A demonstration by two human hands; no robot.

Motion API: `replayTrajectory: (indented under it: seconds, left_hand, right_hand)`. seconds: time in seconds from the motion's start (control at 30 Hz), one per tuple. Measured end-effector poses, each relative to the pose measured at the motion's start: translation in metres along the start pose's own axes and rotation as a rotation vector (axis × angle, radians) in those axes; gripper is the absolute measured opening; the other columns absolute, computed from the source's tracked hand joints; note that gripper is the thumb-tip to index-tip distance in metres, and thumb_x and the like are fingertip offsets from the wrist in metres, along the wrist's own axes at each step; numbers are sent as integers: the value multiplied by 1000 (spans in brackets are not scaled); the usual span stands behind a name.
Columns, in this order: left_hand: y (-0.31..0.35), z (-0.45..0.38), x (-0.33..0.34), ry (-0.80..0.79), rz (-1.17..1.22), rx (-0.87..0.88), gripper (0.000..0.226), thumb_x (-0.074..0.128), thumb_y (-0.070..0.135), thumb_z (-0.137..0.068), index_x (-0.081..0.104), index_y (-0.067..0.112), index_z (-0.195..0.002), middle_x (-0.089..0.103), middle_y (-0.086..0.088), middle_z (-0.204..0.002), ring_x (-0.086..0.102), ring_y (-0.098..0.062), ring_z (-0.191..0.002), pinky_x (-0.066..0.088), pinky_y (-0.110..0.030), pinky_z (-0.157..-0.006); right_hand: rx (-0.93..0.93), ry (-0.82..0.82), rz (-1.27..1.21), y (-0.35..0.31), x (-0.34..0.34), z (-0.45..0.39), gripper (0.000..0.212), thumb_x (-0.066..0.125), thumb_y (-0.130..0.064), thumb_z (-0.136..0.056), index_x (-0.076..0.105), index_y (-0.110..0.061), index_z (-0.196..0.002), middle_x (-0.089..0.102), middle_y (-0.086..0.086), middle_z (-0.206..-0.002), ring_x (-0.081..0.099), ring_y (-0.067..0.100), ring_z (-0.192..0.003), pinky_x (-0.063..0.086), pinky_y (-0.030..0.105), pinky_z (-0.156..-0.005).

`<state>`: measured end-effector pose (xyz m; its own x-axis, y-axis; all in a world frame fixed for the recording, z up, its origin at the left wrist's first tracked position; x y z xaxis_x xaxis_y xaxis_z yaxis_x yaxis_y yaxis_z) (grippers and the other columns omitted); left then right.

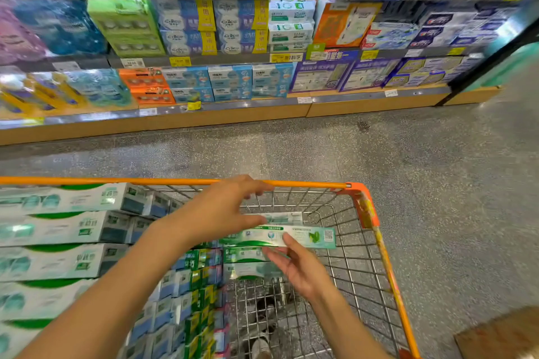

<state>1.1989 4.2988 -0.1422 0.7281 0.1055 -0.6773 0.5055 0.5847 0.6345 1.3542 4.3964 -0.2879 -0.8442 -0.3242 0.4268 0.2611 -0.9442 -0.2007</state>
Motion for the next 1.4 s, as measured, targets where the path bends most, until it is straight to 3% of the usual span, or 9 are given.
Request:
replayTrajectory:
  seconds: [0.13, 0.33, 0.53, 0.67, 0.87, 0.97, 1.13, 1.27, 1.4]
  left_hand:
    - [-7, 16, -16, 89, 59, -8, 50, 66, 38, -84, 45, 44, -128, 52, 18, -113, 51, 0, -101, 43, -27, -94]
    - [-25, 51, -28, 127, 15, -14, 48, 63, 39, -85, 38, 53, -124, 43, 32, -114, 48, 6, -106, 39, -21, -94]
    - [-33, 53, -26, 168, 63, -55, 47, 63, 38, -85, 37, 56, -120, 42, 36, -112, 48, 7, -105, 38, -21, -96]
    - [-29, 53, -19, 166, 83, -56, 46, 62, 39, -86, 36, 54, -120, 39, 37, -112, 48, 7, -106, 37, -17, -95]
    - [-20, 70, -36, 204, 52, -49, 46, 63, 39, -85, 36, 57, -117, 44, 35, -110, 48, 9, -103, 38, -15, -91]
    - [-3, 93, -56, 252, 24, -2, 45, 64, 43, -84, 34, 61, -112, 46, 35, -104, 48, 12, -100, 38, -7, -82]
    - [56, 128, -81, 291, -49, 178, 46, 64, 42, -84, 33, 63, -111, 45, 35, -104, 47, 11, -100, 37, -14, -81]
    - [119, 143, -67, 242, -142, 337, 41, 63, 44, -86, 39, 56, -117, 46, 31, -103, 50, 5, -96, 43, -27, -88]
    - [203, 156, -16, 125, -185, 565, 40, 62, 45, -81, 46, 48, -118, 54, 18, -103, 55, -6, -93, 47, -32, -85]
  right_hand:
    - [59, 135, 127, 18, -28, -49, 27, 65, -5, -84, 54, 7, -106, 60, 30, -101, 65, 41, -92, 60, 41, -67]
    - [124, 255, 235, 40, -34, -104, 20, 61, -13, -90, 53, 3, -81, 54, 19, -86, 61, 30, -78, 53, 26, -41]
    - [9, 304, 348, 28, -28, -121, 33, 64, -6, -86, 52, 6, -115, 57, 29, -121, 59, 39, -110, 53, 40, -89]
    - [30, 340, 383, 25, -30, -124, 35, 64, -4, -85, 54, 6, -117, 62, 28, -117, 66, 34, -91, 50, 43, -94]
    - [63, 251, 583, 14, 8, -81, 30, 56, -7, -93, 53, 6, -120, 65, 25, -105, 67, 24, -66, 57, 28, -48]
    - [-187, 120, 736, -15, 72, -21, 24, 61, -14, -91, 58, 6, -105, 66, 16, -79, 66, 17, -56, 57, 26, -51]
    - [-878, -83, 847, -55, 143, 159, 10, 65, -20, -88, 63, -12, -94, 69, 4, -85, 67, 11, -67, 56, 26, -65]
    - [-1392, 132, 1080, -45, 103, 293, 24, 71, -29, -83, 63, -20, -103, 67, -14, -89, 67, 7, -81, 54, 23, -73]
    - [-1546, 468, 1046, -15, 3, 385, 25, 65, -35, -80, 65, -24, -103, 63, -22, -85, 65, 2, -79, 52, 23, -71]
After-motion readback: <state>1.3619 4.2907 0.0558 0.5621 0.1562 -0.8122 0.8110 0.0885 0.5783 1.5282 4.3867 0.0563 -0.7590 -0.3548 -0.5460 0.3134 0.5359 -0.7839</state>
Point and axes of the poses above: each hand's wrist, its own z-axis away from the middle knuckle, its own x-axis out of the palm, y = z × x, the point moved 4 cm from there along -z, towards the middle knuckle
